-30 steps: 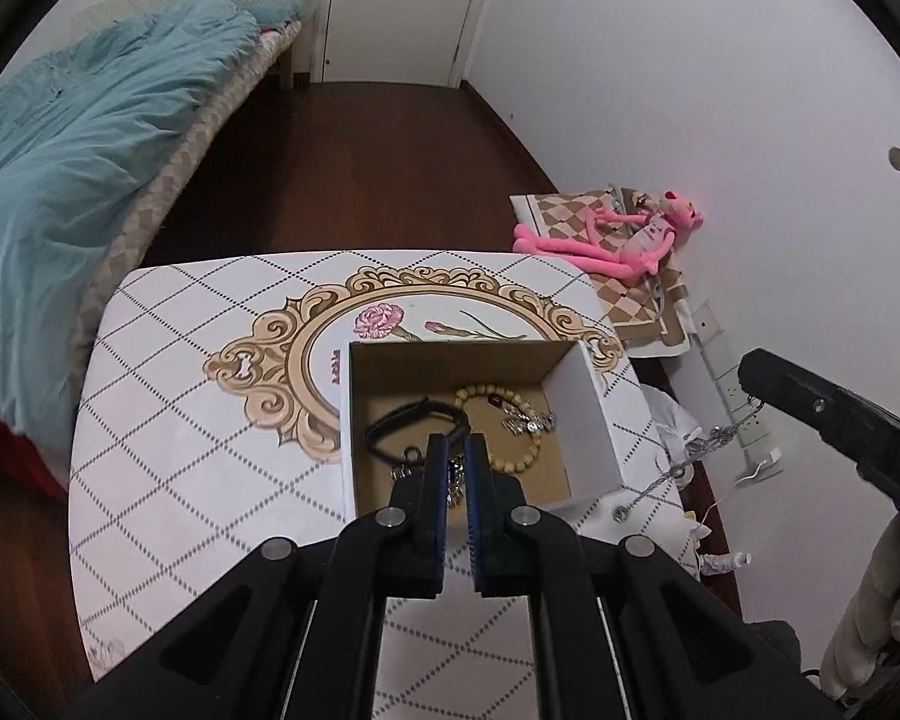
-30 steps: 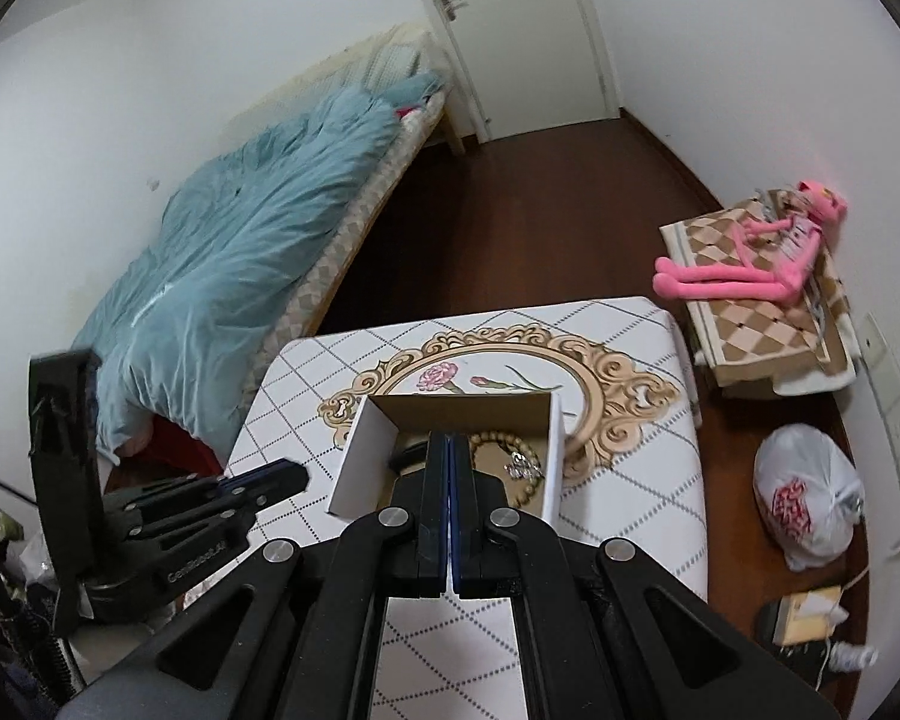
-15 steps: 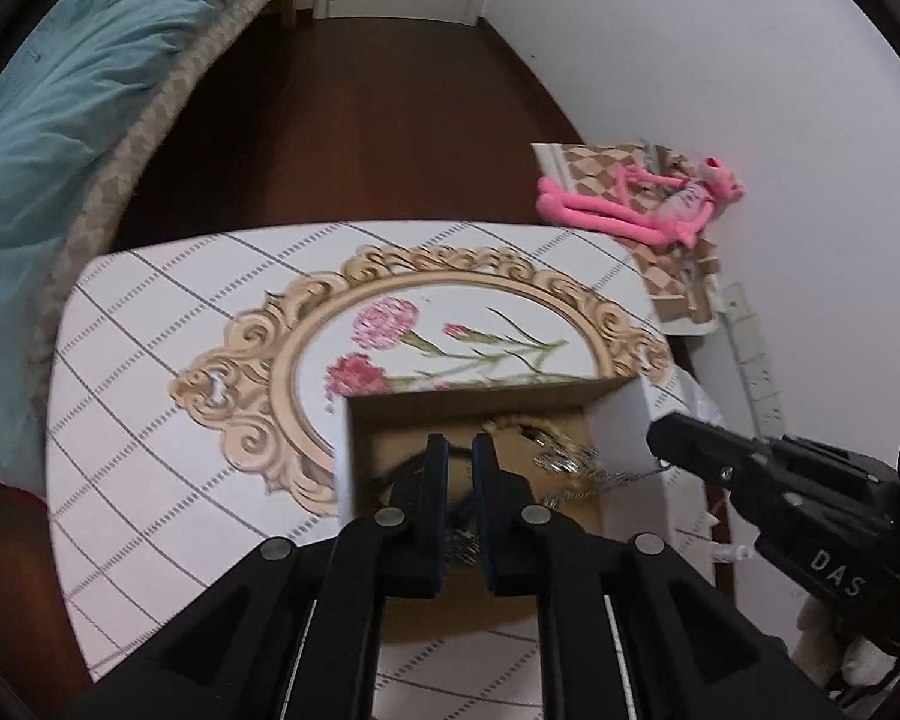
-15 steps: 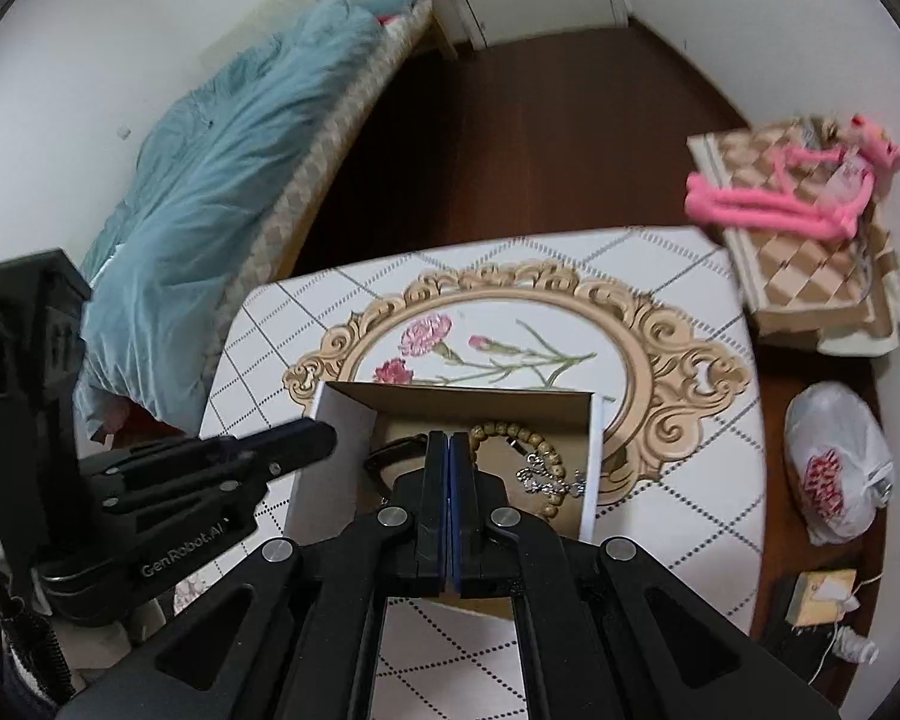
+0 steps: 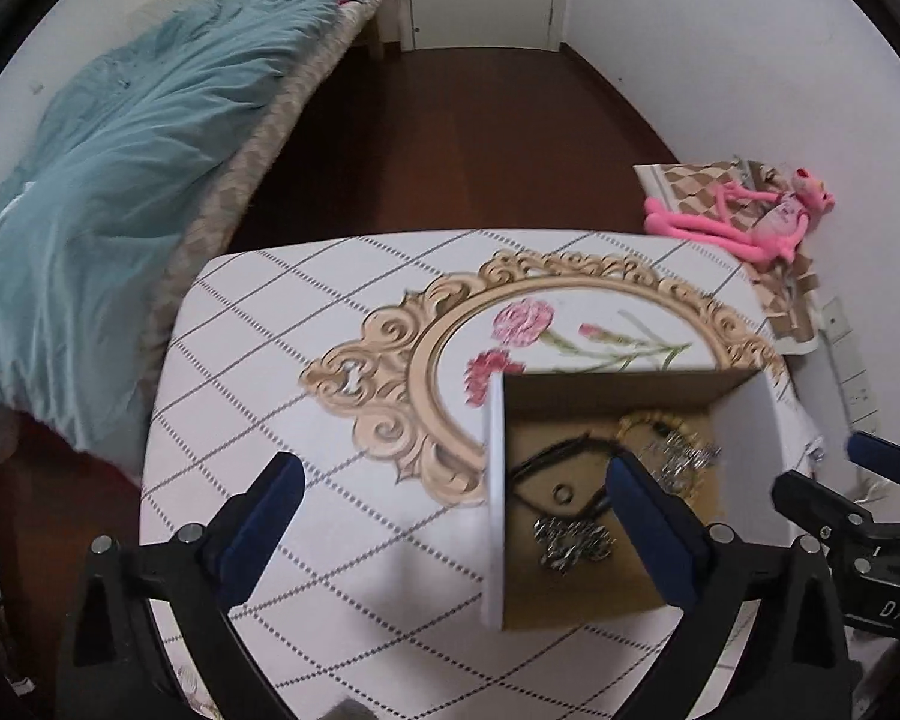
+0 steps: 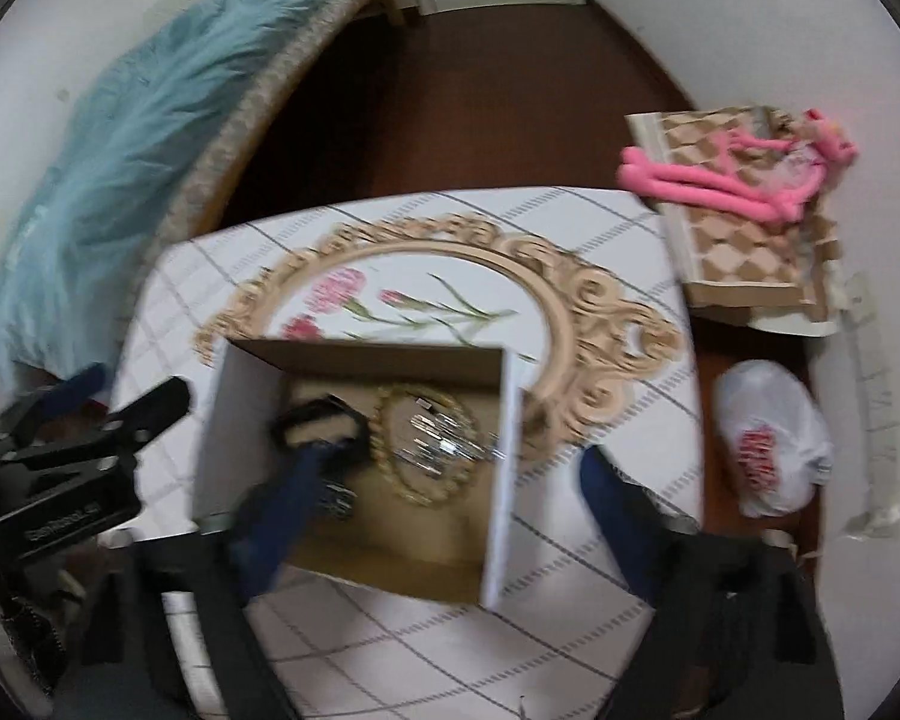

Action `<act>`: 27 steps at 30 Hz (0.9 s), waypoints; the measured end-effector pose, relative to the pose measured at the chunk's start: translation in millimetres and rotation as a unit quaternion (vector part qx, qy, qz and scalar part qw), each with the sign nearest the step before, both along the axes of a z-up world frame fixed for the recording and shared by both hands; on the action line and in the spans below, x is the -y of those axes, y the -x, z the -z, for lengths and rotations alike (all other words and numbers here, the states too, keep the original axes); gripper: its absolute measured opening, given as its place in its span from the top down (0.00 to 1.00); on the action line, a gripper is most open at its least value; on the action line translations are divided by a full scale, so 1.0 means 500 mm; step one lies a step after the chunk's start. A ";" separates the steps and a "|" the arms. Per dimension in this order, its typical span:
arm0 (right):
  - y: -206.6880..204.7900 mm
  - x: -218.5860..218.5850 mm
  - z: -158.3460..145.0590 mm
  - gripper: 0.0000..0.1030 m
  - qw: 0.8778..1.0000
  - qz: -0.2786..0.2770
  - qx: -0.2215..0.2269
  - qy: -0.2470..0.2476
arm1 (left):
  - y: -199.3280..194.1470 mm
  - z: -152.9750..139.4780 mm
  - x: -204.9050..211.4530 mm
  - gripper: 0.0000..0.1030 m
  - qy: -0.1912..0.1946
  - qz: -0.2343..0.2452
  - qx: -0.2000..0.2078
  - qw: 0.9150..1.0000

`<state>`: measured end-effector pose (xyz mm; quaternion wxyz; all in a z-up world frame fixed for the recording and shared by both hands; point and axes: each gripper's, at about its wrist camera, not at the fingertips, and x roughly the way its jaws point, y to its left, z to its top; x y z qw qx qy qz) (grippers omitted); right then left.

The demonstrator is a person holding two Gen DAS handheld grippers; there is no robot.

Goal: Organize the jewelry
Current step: 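Lift both open tools out of the box and back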

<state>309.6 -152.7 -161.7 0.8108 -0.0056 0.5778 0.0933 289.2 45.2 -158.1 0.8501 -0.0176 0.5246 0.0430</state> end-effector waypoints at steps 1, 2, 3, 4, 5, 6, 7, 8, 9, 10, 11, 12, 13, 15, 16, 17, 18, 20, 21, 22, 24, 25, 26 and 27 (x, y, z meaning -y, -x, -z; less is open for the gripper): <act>0.012 0.003 0.009 0.08 1.000 0.008 -0.003 0.007 | 0.010 0.004 0.003 0.00 -0.007 0.000 0.002 1.000; 0.020 0.006 0.016 0.07 1.000 0.013 -0.006 0.012 | 0.020 0.006 0.006 0.00 -0.013 0.000 0.003 1.000; 0.028 0.009 0.023 0.07 1.000 0.019 -0.007 0.023 | 0.027 0.007 0.008 0.00 -0.016 -0.002 0.005 1.000; 0.037 0.010 0.030 0.04 0.999 0.023 -0.004 0.037 | 0.034 0.008 0.010 0.00 -0.019 -0.004 0.007 1.000; 0.042 0.013 0.033 0.03 0.999 0.026 -0.002 0.045 | 0.040 0.008 0.011 0.00 -0.017 -0.006 0.008 1.000; 0.048 0.016 0.036 0.03 0.998 0.030 0.001 0.052 | 0.047 0.006 0.012 0.00 -0.014 -0.008 0.009 1.000; 0.055 0.018 0.036 0.03 0.998 0.033 0.004 0.058 | 0.054 0.003 0.013 0.00 -0.012 -0.010 0.010 1.000; 0.061 0.019 0.035 0.03 0.997 0.036 0.007 0.062 | 0.059 0.000 0.016 0.00 -0.011 -0.010 0.011 1.000; 0.069 0.020 0.032 0.03 0.997 0.037 0.009 0.064 | 0.067 -0.006 0.019 0.00 -0.009 -0.011 0.013 1.000; 0.077 0.021 0.025 0.03 0.997 0.039 0.013 0.067 | 0.073 -0.012 0.021 0.00 -0.007 -0.012 0.016 1.000; 0.084 0.020 0.018 0.03 0.997 0.041 0.017 0.068 | 0.080 -0.019 0.023 0.00 -0.006 -0.012 0.019 1.000; 0.090 0.020 0.012 0.03 0.997 0.042 0.021 0.067 | 0.088 -0.029 0.025 0.00 -0.004 -0.013 0.022 1.000; 0.097 0.021 0.001 0.03 0.996 0.044 0.025 0.068 | 0.097 -0.038 0.027 0.00 -0.001 -0.014 0.026 1.000; 0.118 0.025 -0.029 0.03 0.996 0.046 0.039 0.066 | 0.118 -0.062 0.030 0.00 0.003 -0.015 0.036 0.999; 0.131 0.027 -0.046 0.02 0.996 0.047 0.048 0.066 | 0.127 -0.074 0.031 0.00 0.004 -0.015 0.041 0.999; 0.142 0.029 -0.061 0.02 0.995 0.047 0.055 0.067 | 0.142 -0.090 0.033 0.00 0.006 -0.015 0.047 0.999; 0.157 0.032 -0.081 0.02 0.995 0.048 0.063 0.066 | 0.153 -0.102 0.035 0.00 0.007 -0.015 0.050 0.999; 0.184 0.036 -0.116 0.02 0.994 0.049 0.079 0.065 | 0.186 -0.137 0.039 0.00 0.005 -0.016 0.064 0.998; 0.199 0.037 -0.135 0.02 0.993 0.049 0.088 0.064 | 0.200 -0.151 0.041 0.00 0.006 -0.014 0.070 0.997; 0.215 0.038 -0.154 0.02 0.992 0.049 0.096 0.063 | 0.215 -0.167 0.043 0.00 0.007 -0.013 0.076 0.997; 0.248 0.040 -0.189 0.02 0.991 0.048 0.111 0.061 | 0.247 -0.198 0.046 0.00 0.006 -0.015 0.086 0.996; 0.269 0.042 -0.210 0.02 0.990 0.049 0.120 0.059 | 0.264 -0.213 0.048 0.00 0.007 -0.018 0.091 0.996; 0.282 0.044 -0.225 0.02 0.989 0.049 0.126 0.057 | 0.284 -0.232 0.049 0.00 0.006 -0.018 0.099 0.995; 0.300 0.046 -0.242 0.02 0.988 0.049 0.133 0.054 | 0.296 -0.245 0.049 0.00 0.005 -0.018 0.105 0.994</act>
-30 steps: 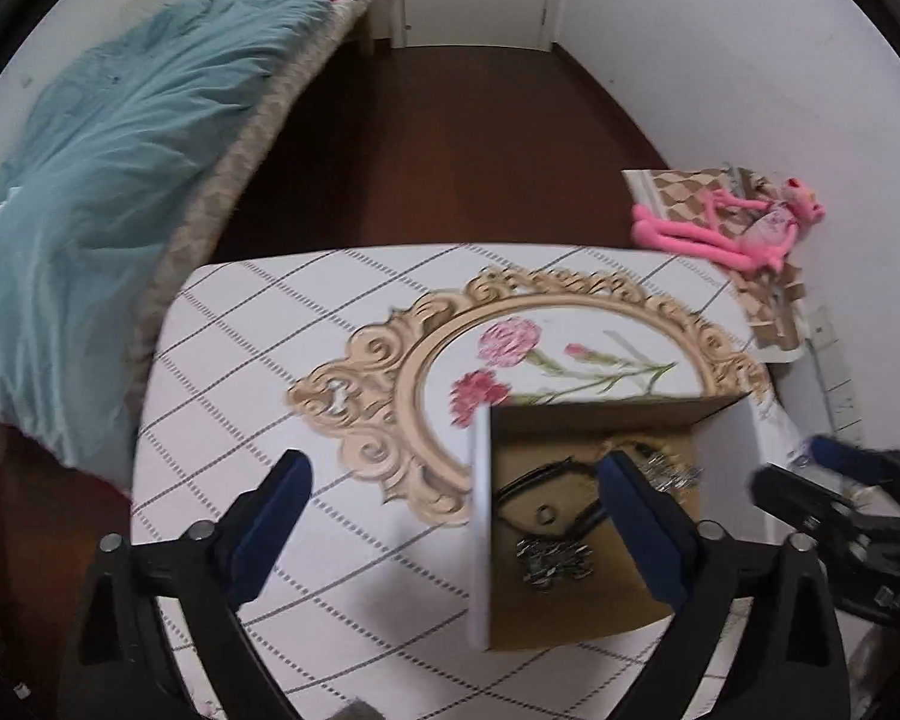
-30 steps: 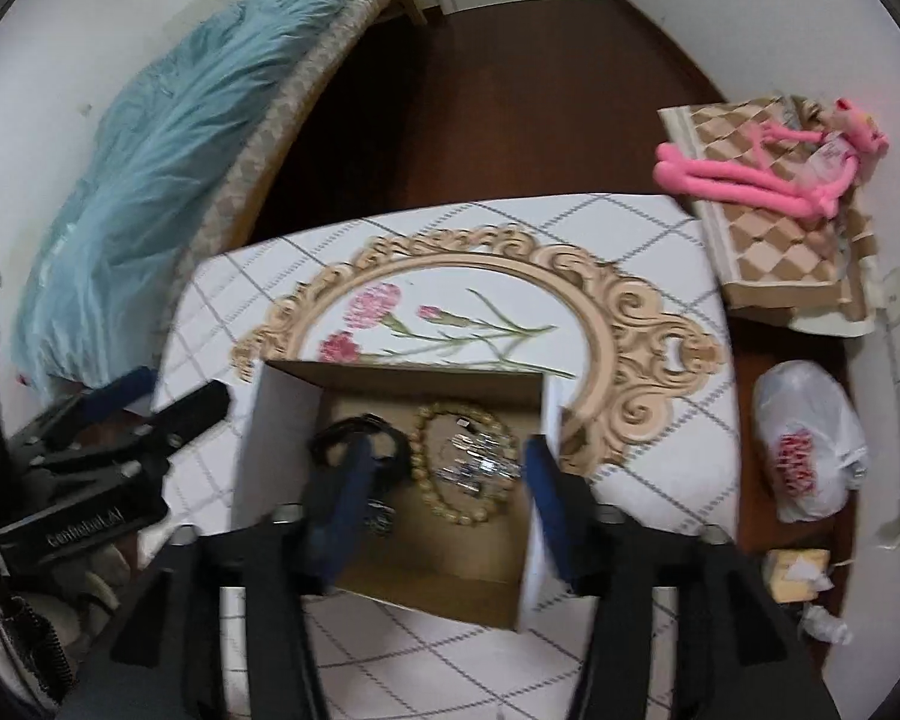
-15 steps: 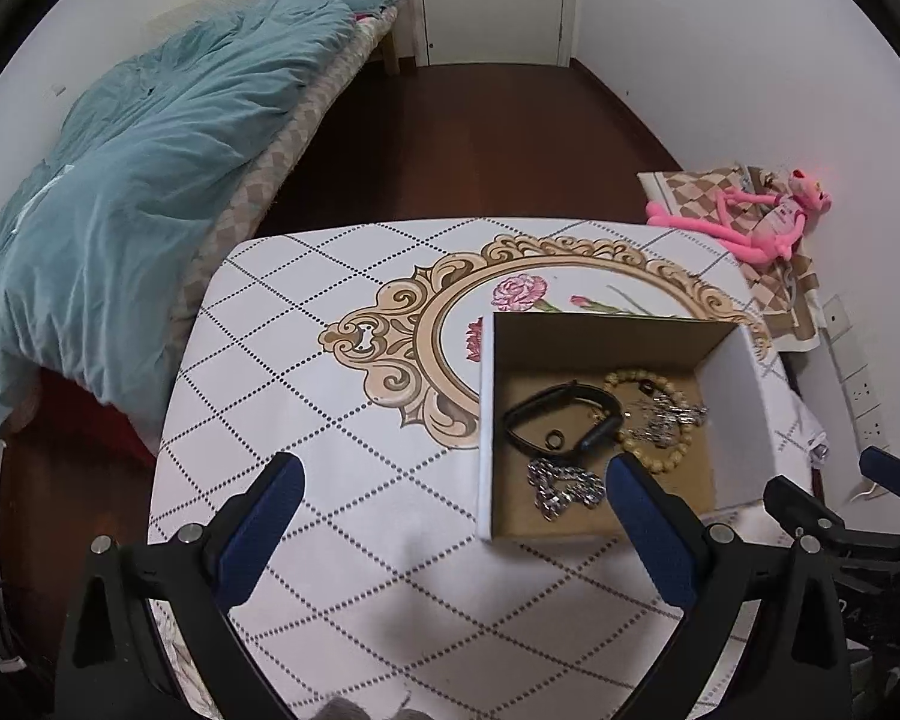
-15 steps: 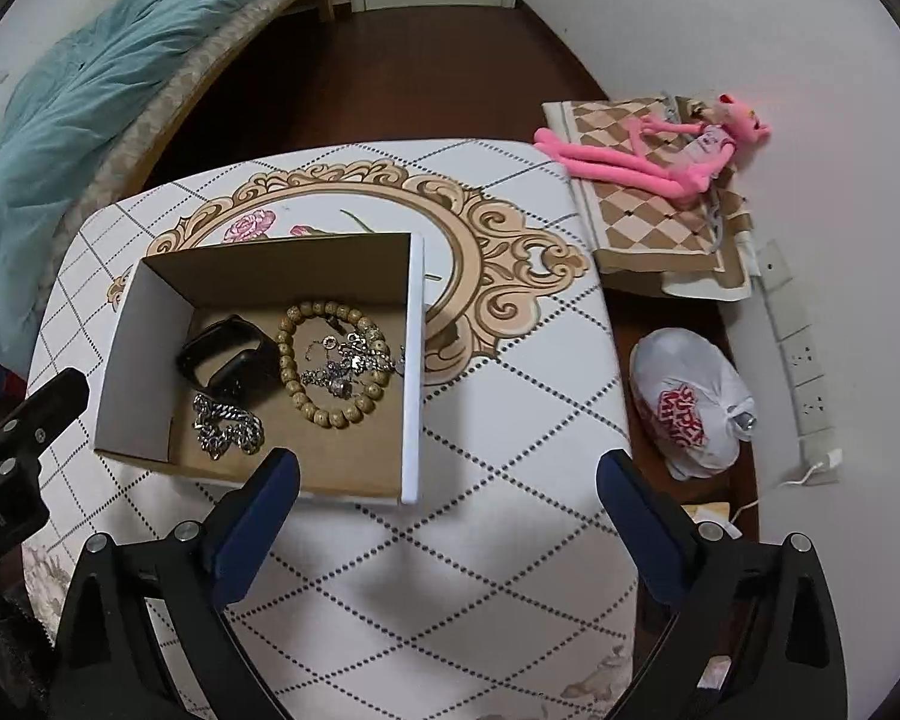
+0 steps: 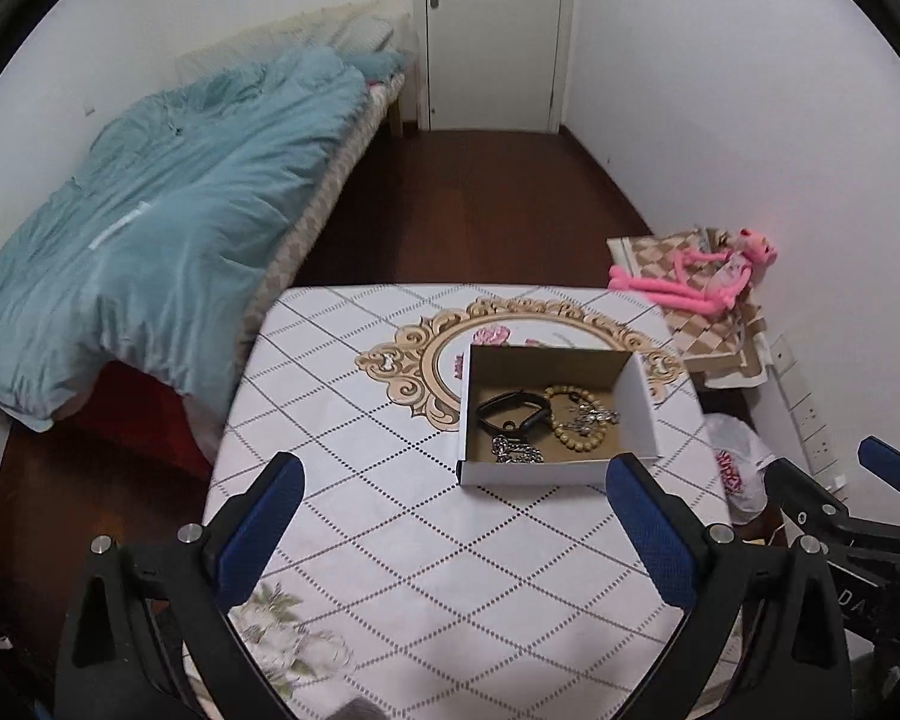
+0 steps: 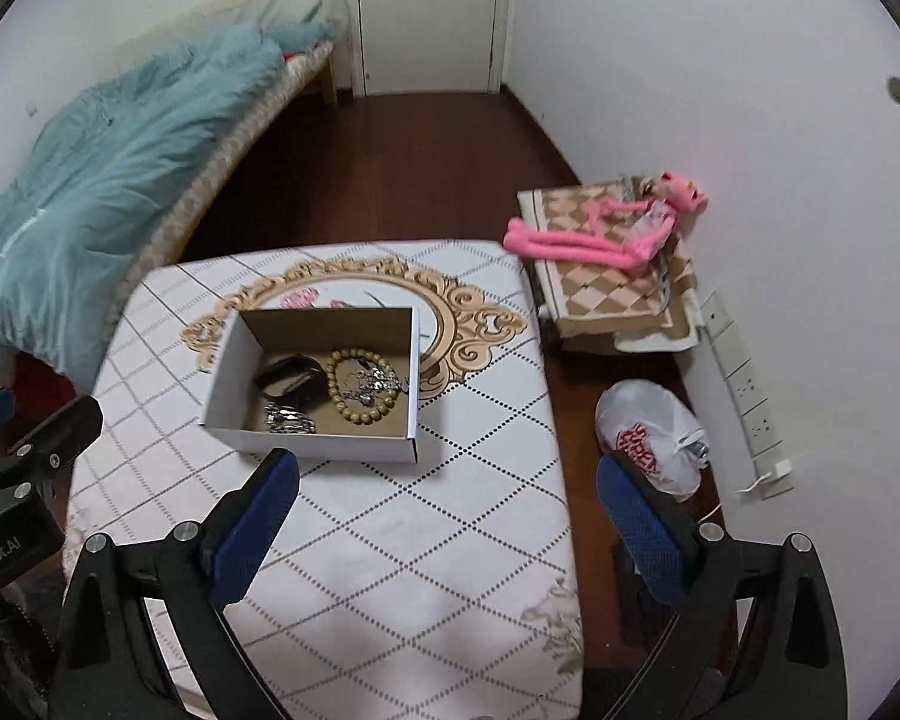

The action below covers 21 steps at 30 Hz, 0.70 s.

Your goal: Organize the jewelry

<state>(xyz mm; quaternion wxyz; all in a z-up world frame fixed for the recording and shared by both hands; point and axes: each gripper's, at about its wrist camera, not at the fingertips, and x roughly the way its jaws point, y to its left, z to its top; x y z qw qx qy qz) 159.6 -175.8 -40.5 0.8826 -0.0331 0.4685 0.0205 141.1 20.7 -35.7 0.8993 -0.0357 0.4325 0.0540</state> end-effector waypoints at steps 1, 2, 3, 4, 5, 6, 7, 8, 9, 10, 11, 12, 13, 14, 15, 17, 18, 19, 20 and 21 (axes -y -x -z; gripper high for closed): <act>0.020 0.003 -0.019 0.02 1.000 0.000 0.008 -0.002 | 0.014 -0.014 0.000 0.00 -0.004 -0.003 0.006 1.000; 0.032 0.004 -0.032 0.02 1.000 0.001 0.014 -0.003 | 0.032 -0.031 0.001 0.00 -0.011 -0.009 0.015 1.000; 0.047 0.005 -0.048 0.02 1.000 0.000 0.022 -0.004 | 0.044 -0.043 0.002 0.00 -0.016 -0.011 0.020 1.000; 0.065 0.007 -0.067 0.02 1.000 0.001 0.028 -0.006 | 0.056 -0.055 0.002 0.00 -0.021 -0.014 0.026 0.999; 0.075 0.009 -0.077 0.02 0.999 0.001 0.033 -0.009 | 0.070 -0.070 0.002 0.00 -0.027 -0.018 0.032 0.999; 0.091 0.010 -0.094 0.02 0.999 -0.001 0.042 -0.011 | 0.080 -0.079 0.000 0.00 -0.028 -0.021 0.034 0.999; 0.106 0.011 -0.110 0.02 0.999 0.000 0.051 -0.009 | 0.091 -0.088 0.000 0.00 -0.027 -0.022 0.037 0.999; 0.116 0.012 -0.123 0.02 0.998 0.001 0.057 -0.008 | 0.101 -0.098 -0.001 0.00 -0.024 -0.022 0.040 0.999; 0.126 0.012 -0.135 0.02 0.998 0.000 0.063 -0.009 | 0.111 -0.107 -0.001 0.00 -0.022 -0.022 0.044 0.999; 0.140 0.013 -0.150 0.01 0.997 0.000 0.071 -0.011 | 0.119 -0.115 0.000 0.00 -0.021 -0.022 0.048 0.998; 0.150 0.012 -0.160 0.01 0.997 0.000 0.077 -0.010 | 0.128 -0.125 0.001 0.00 -0.022 -0.022 0.051 0.998; 0.159 0.012 -0.171 0.01 0.997 0.000 0.082 -0.009 | 0.136 -0.132 0.001 0.00 -0.023 -0.022 0.053 0.998; 0.167 0.012 -0.178 0.00 0.996 0.001 0.085 -0.009 | 0.143 -0.138 0.003 0.00 -0.023 -0.021 0.053 0.998; 0.173 0.011 -0.186 0.00 0.996 0.001 0.088 -0.008 | 0.150 -0.145 0.004 0.00 -0.023 -0.019 0.056 0.998; 0.180 0.010 -0.193 0.00 0.996 0.001 0.092 -0.007 | 0.156 -0.151 0.004 0.00 -0.021 -0.017 0.059 0.998; 0.194 0.010 -0.206 0.00 0.995 -0.001 0.097 -0.005 | 0.171 -0.164 0.006 0.00 -0.022 -0.014 0.065 0.998; 0.201 0.011 -0.213 0.00 0.995 -0.001 0.099 -0.005 | 0.174 -0.168 0.008 0.00 -0.021 -0.013 0.065 0.998; 0.207 0.011 -0.219 0.00 0.995 -0.002 0.100 -0.005 | 0.179 -0.172 0.008 0.00 -0.020 -0.012 0.067 0.997; 0.211 0.012 -0.224 0.00 0.995 -0.001 0.102 -0.004 | 0.183 -0.176 0.008 0.00 -0.020 -0.012 0.068 0.997; 0.216 0.012 -0.229 0.00 0.994 -0.001 0.105 -0.004 | 0.185 -0.178 0.009 0.00 -0.021 -0.012 0.069 0.997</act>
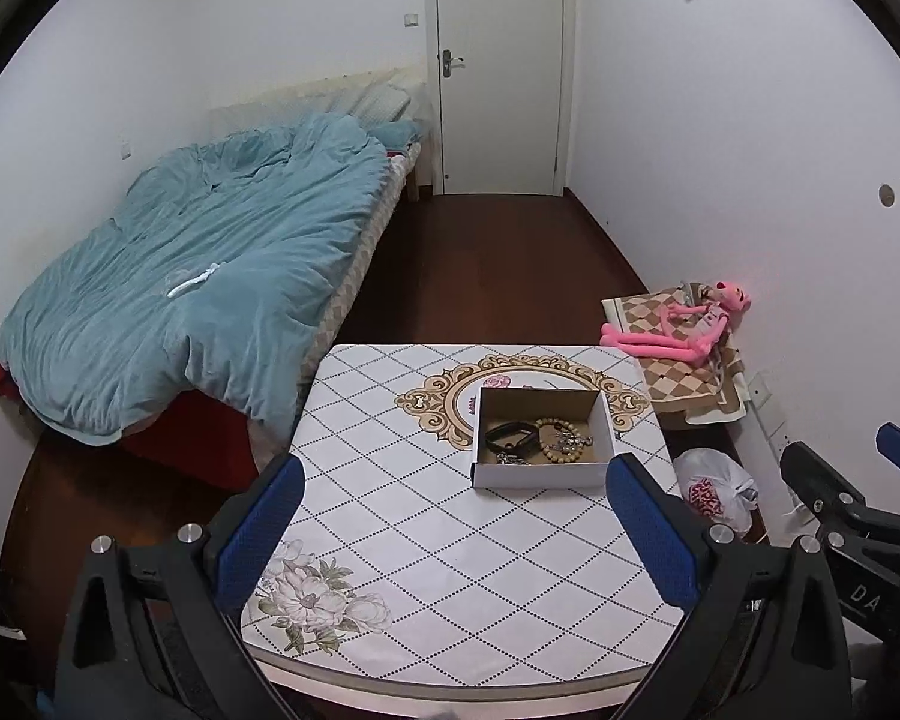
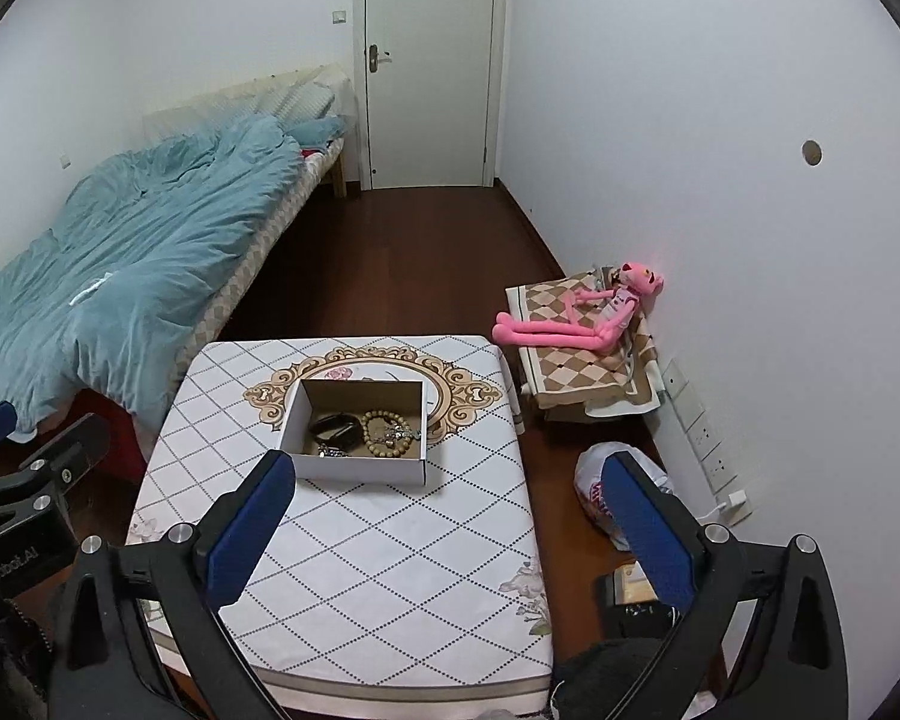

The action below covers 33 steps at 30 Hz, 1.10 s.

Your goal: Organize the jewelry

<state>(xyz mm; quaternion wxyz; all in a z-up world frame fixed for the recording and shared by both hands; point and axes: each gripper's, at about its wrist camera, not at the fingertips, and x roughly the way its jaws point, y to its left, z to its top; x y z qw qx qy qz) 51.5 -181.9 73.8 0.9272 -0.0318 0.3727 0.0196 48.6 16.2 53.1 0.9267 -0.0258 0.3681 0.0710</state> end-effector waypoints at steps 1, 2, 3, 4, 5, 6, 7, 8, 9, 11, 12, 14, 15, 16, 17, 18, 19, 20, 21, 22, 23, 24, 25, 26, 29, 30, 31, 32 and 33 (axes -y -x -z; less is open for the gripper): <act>0.004 0.001 -0.004 0.00 1.000 0.000 0.001 0.000 | 0.002 -0.001 0.000 0.00 0.000 0.000 -0.001 1.000; 0.008 0.001 -0.007 0.00 1.000 -0.002 0.002 0.000 | 0.002 -0.001 0.000 0.00 0.002 -0.001 -0.002 1.000; 0.009 0.001 -0.009 0.00 1.000 -0.003 0.001 -0.001 | -0.001 0.000 -0.002 0.00 0.005 -0.001 -0.003 1.000; 0.009 0.001 -0.010 0.00 1.000 -0.004 0.000 0.000 | -0.003 0.001 -0.002 0.00 0.006 -0.001 -0.005 1.000; 0.008 0.002 -0.011 0.00 1.000 -0.004 0.000 0.000 | -0.007 0.003 -0.002 0.00 0.006 -0.002 -0.007 1.000; 0.005 0.003 -0.012 0.00 1.000 -0.004 -0.001 0.001 | -0.012 0.007 -0.001 0.00 0.006 -0.002 -0.010 1.000; 0.001 0.004 -0.012 0.00 1.000 -0.003 -0.001 0.002 | -0.017 0.010 -0.001 0.00 0.006 -0.002 -0.013 1.000; -0.005 0.006 -0.011 0.00 1.000 -0.002 -0.004 0.000 | -0.025 0.013 -0.001 0.00 0.007 -0.002 -0.016 1.000; -0.010 0.006 -0.011 0.00 1.000 -0.001 -0.005 -0.001 | -0.028 0.015 0.001 0.00 0.008 -0.003 -0.019 1.000; -0.025 0.010 -0.008 0.00 1.000 0.002 -0.007 0.000 | -0.047 0.022 0.001 0.00 0.010 -0.005 -0.026 1.000; -0.034 0.012 -0.006 0.00 1.000 0.005 -0.007 0.000 | -0.054 0.024 0.001 0.00 0.011 -0.006 -0.028 1.000; -0.053 0.014 0.000 0.00 1.000 0.008 -0.010 0.001 | -0.075 0.030 0.000 0.00 0.016 -0.007 -0.035 0.999; -0.062 0.014 0.003 0.00 1.000 0.009 -0.012 0.002 | -0.082 0.033 0.002 0.00 0.014 -0.006 -0.036 0.999; -0.074 0.015 0.007 0.00 1.000 0.010 -0.013 0.003 | -0.091 0.035 0.003 0.00 0.011 -0.008 -0.038 0.999; -0.082 0.014 0.008 0.00 1.000 0.011 -0.014 0.004 | -0.099 0.037 0.004 0.00 0.008 -0.008 -0.040 0.999; -0.094 0.014 0.013 0.00 1.000 0.013 -0.018 0.008 | -0.109 0.040 0.006 0.00 0.006 -0.006 -0.042 0.999; -0.105 0.014 0.017 0.00 1.000 0.011 -0.022 0.007 | -0.117 0.043 0.007 0.00 0.004 -0.006 -0.046 0.999; -0.115 0.012 0.020 0.00 1.000 0.011 -0.025 0.007 | -0.126 0.044 0.009 0.00 0.003 -0.004 -0.049 0.999; -0.123 0.012 0.023 0.00 0.999 0.011 -0.029 0.008 | -0.132 0.045 0.010 0.00 0.000 -0.002 -0.051 0.999; -0.133 0.011 0.026 0.00 0.999 0.009 -0.032 0.009 | -0.140 0.046 0.011 0.00 -0.002 -0.002 -0.055 0.998; -0.139 0.009 0.028 0.00 0.999 0.007 -0.034 0.009 | -0.145 0.047 0.011 0.00 -0.002 -0.001 -0.057 0.998; -0.148 0.007 0.031 0.00 0.999 0.006 -0.037 0.010 | -0.151 0.048 0.012 0.00 -0.001 0.000 -0.058 0.998; -0.152 0.006 0.033 0.00 0.999 0.006 -0.040 0.010 | -0.156 0.050 0.011 0.00 -0.002 -0.001 -0.062 0.998; -0.160 0.004 0.036 0.00 0.999 0.004 -0.044 0.010 | -0.161 0.051 0.012 0.00 -0.001 -0.001 -0.064 0.998; -0.180 0.000 0.046 0.00 0.998 0.000 -0.057 0.009 | -0.173 0.058 0.010 0.00 0.000 -0.002 -0.073 0.997; -0.185 -0.002 0.049 0.00 0.998 -0.001 -0.060 0.011 | -0.176 0.060 0.009 0.00 0.002 -0.002 -0.075 0.997; -0.190 -0.004 0.053 0.00 0.998 -0.002 -0.063 0.012 | -0.179 0.062 0.008 0.00 0.002 -0.002 -0.077 0.997; -0.194 -0.006 0.055 0.00 0.998 -0.003 -0.065 0.012 | -0.181 0.064 0.008 0.00 0.002 -0.004 -0.079 0.997; -0.197 -0.008 0.058 0.00 0.998 -0.005 -0.069 0.013 | -0.183 0.065 0.006 0.00 0.002 -0.004 -0.080 0.997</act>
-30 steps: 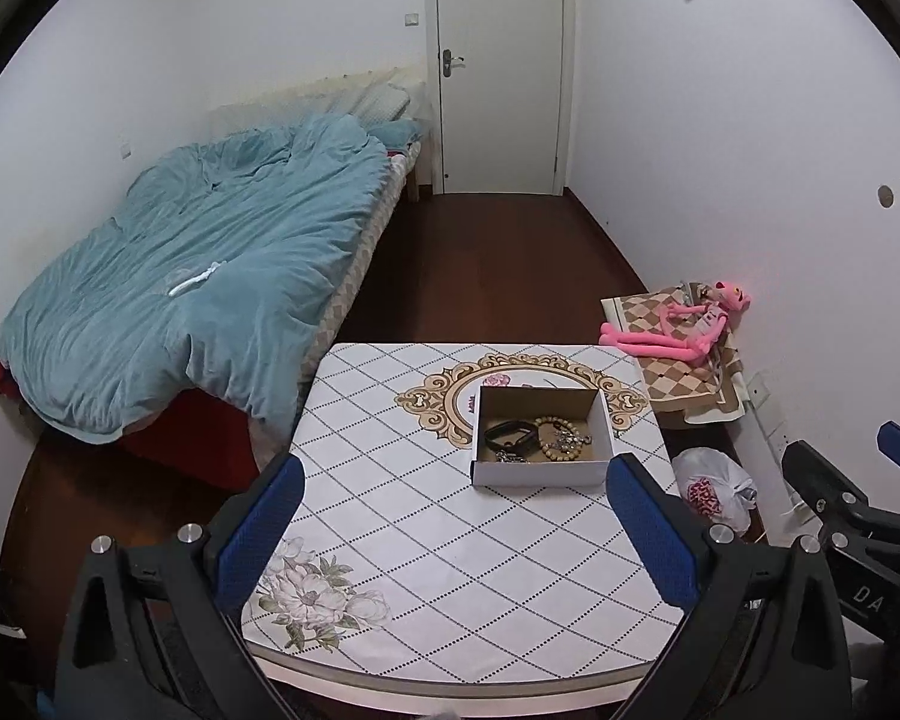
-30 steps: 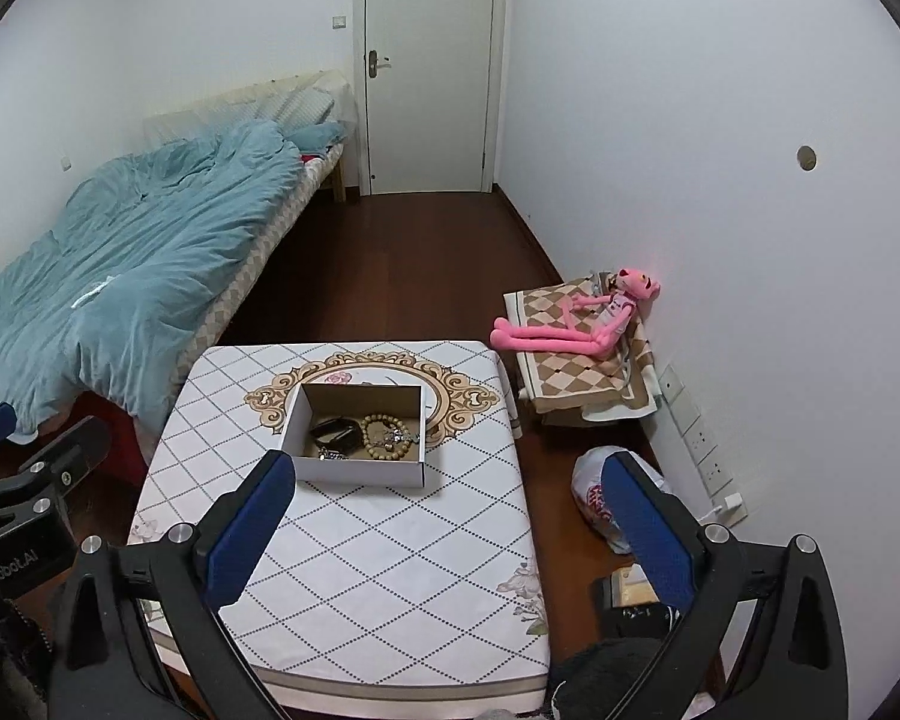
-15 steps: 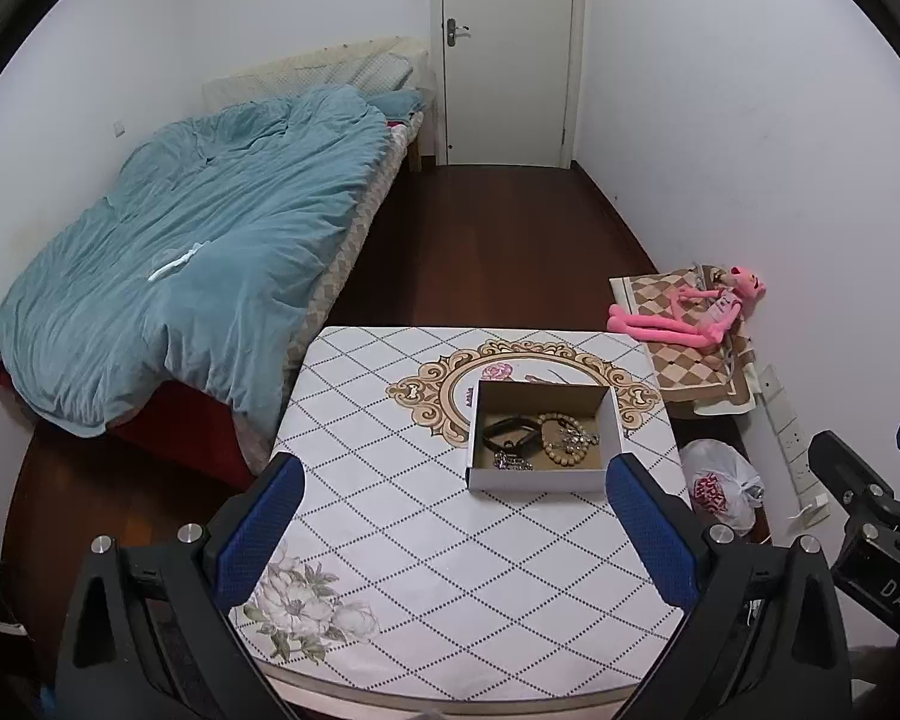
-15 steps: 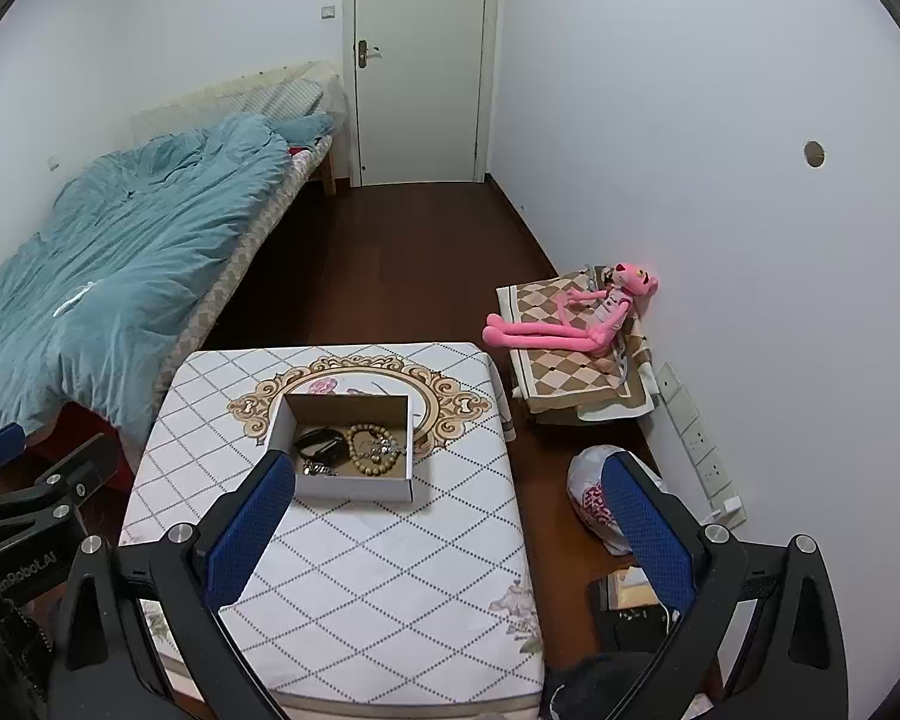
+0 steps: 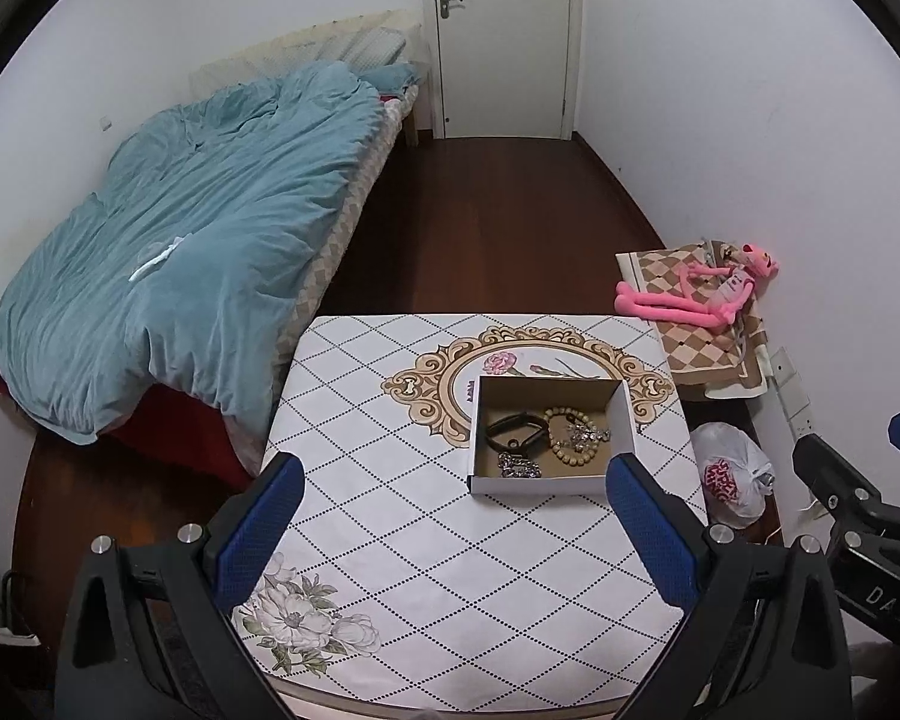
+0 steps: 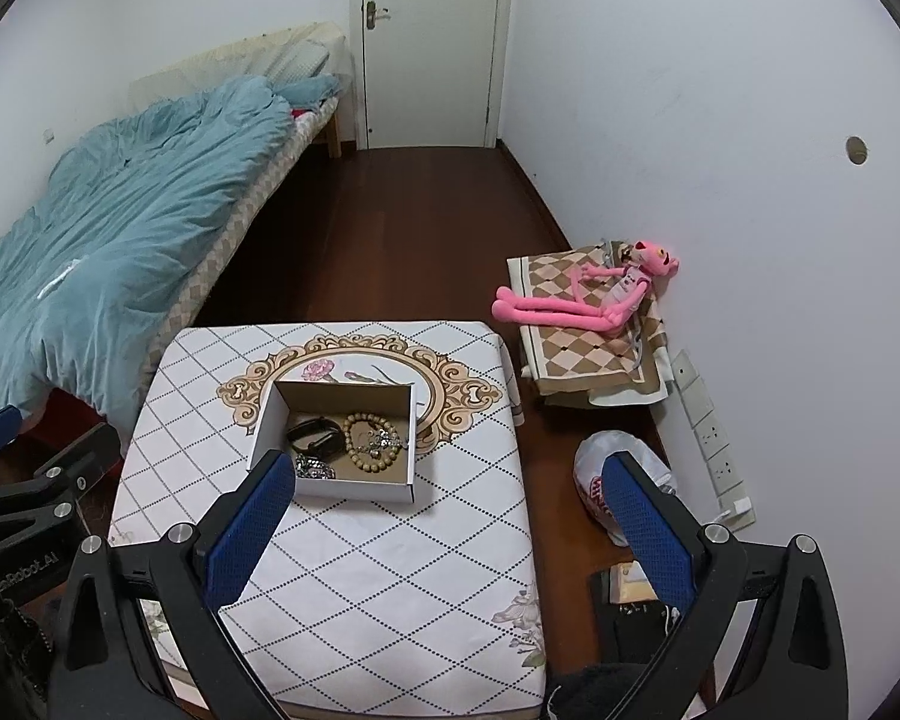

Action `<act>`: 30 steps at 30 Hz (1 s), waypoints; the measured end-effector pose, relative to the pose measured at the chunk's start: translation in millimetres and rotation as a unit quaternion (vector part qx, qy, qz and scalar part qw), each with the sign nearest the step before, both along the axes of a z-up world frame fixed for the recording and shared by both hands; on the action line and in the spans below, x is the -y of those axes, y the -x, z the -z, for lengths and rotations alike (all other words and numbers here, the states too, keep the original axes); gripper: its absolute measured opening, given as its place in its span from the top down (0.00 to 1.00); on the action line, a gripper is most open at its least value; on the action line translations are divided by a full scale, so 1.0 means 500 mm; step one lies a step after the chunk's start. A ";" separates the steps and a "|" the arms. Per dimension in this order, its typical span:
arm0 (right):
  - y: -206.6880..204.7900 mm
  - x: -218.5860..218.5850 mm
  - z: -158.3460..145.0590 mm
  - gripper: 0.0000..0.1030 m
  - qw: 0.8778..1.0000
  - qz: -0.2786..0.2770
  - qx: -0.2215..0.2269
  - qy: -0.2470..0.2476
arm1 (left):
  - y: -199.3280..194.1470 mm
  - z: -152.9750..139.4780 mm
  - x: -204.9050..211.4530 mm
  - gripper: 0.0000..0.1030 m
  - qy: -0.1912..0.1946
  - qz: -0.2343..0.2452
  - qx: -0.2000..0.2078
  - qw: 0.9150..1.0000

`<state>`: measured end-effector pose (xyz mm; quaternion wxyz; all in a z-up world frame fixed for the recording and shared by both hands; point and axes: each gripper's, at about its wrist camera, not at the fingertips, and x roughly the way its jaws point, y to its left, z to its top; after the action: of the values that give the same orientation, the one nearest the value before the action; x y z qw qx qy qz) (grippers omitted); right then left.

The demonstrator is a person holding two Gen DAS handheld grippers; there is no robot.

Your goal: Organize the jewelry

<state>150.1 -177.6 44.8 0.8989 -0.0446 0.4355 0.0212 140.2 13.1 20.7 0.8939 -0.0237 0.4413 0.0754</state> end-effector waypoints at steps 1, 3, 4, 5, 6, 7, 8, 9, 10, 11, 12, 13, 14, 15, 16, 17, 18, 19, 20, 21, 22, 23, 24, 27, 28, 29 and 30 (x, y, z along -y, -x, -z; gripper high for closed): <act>-0.003 -0.002 0.002 0.00 1.000 0.000 -0.002 0.001 | -0.002 0.002 -0.001 0.00 0.000 -0.001 -0.002 1.000; -0.008 -0.005 0.007 0.00 1.000 -0.002 -0.006 0.002 | -0.005 0.003 -0.003 0.00 0.001 -0.003 -0.005 1.000; -0.009 -0.006 0.008 0.00 1.000 -0.002 -0.007 0.001 | -0.005 0.004 -0.003 0.00 0.001 -0.003 -0.005 1.000; -0.011 -0.007 0.009 0.00 1.000 -0.003 -0.008 0.001 | -0.006 0.005 -0.004 0.00 0.001 -0.003 -0.007 1.000; -0.013 -0.007 0.009 0.00 1.000 -0.003 -0.009 0.001 | -0.007 0.005 -0.004 0.00 0.002 -0.003 -0.007 1.000; -0.014 -0.007 0.010 0.00 1.000 -0.003 -0.010 0.001 | -0.007 0.006 -0.005 0.00 0.003 -0.002 -0.007 1.000; -0.015 -0.008 0.012 0.00 1.000 -0.003 -0.011 0.001 | -0.009 0.007 -0.005 0.00 0.003 -0.002 -0.007 1.000; -0.016 -0.008 0.012 0.00 1.000 -0.004 -0.012 0.002 | -0.009 0.007 -0.005 0.00 0.002 -0.003 -0.008 1.000; -0.017 -0.009 0.013 0.00 1.000 -0.004 -0.013 0.001 | -0.009 0.007 -0.005 0.00 0.002 -0.002 -0.009 1.000; -0.018 -0.009 0.014 0.00 1.000 -0.004 -0.014 0.001 | -0.010 0.008 -0.005 0.00 0.002 -0.002 -0.009 1.000; -0.019 -0.008 0.015 0.00 1.000 -0.004 -0.015 0.001 | -0.009 0.008 -0.005 0.00 0.002 -0.003 -0.009 1.000; -0.018 -0.008 0.016 0.00 1.000 -0.003 -0.016 0.001 | -0.009 0.008 -0.005 0.00 0.002 -0.004 -0.009 1.000; -0.019 -0.007 0.018 0.00 1.000 -0.003 -0.017 0.000 | -0.009 0.010 -0.006 0.00 0.001 -0.004 -0.009 1.000; -0.018 -0.007 0.018 0.00 1.000 -0.004 -0.018 -0.001 | -0.010 0.010 -0.006 0.00 0.001 -0.004 -0.009 1.000; -0.018 -0.007 0.019 0.00 1.000 -0.004 -0.018 -0.001 | -0.010 0.011 -0.007 0.00 0.001 -0.004 -0.010 1.000; -0.017 -0.007 0.019 0.00 1.000 -0.004 -0.019 -0.001 | -0.010 0.012 -0.007 0.00 0.002 -0.004 -0.010 1.000; -0.017 -0.007 0.020 0.00 1.000 -0.004 -0.019 -0.001 | -0.010 0.015 -0.009 0.00 0.003 -0.004 -0.011 1.000; -0.017 -0.007 0.020 0.00 1.000 -0.005 -0.020 -0.001 | -0.009 0.017 -0.011 0.00 0.003 -0.004 -0.011 1.000; -0.017 -0.007 0.021 0.00 1.000 -0.005 -0.020 -0.002 | -0.009 0.019 -0.011 0.00 0.003 -0.003 -0.012 1.000; -0.017 -0.007 0.022 0.00 1.000 -0.005 -0.021 -0.001 | -0.008 0.020 -0.012 0.00 0.003 -0.003 -0.012 1.000; -0.017 -0.007 0.023 0.00 1.000 -0.005 -0.022 -0.001 | -0.007 0.021 -0.012 0.00 0.002 -0.002 -0.012 1.000; -0.016 -0.007 0.023 0.00 1.000 -0.006 -0.022 -0.002 | -0.008 0.020 -0.011 0.00 0.002 -0.002 -0.011 1.000; -0.017 -0.008 0.024 0.00 1.000 -0.006 -0.022 -0.001 | -0.007 0.022 -0.013 0.00 0.002 -0.003 -0.011 1.000; -0.015 -0.008 0.026 0.00 1.000 -0.006 -0.025 -0.002 | -0.007 0.024 -0.014 0.00 0.001 -0.004 -0.012 1.000; -0.015 -0.008 0.028 0.00 1.000 -0.006 -0.026 -0.001 | -0.006 0.025 -0.015 0.00 0.001 -0.004 -0.012 1.000; -0.015 -0.009 0.028 0.00 1.000 -0.006 -0.026 -0.001 | -0.006 0.026 -0.016 0.00 0.001 -0.003 -0.012 1.000; -0.014 -0.009 0.029 0.00 1.000 -0.007 -0.027 -0.001 | -0.004 0.027 -0.017 0.00 0.001 -0.004 -0.013 1.000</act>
<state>157.1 -173.2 30.4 0.8868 -0.0463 0.4590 0.0290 142.3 21.7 7.0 0.8878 -0.0255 0.4528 0.0787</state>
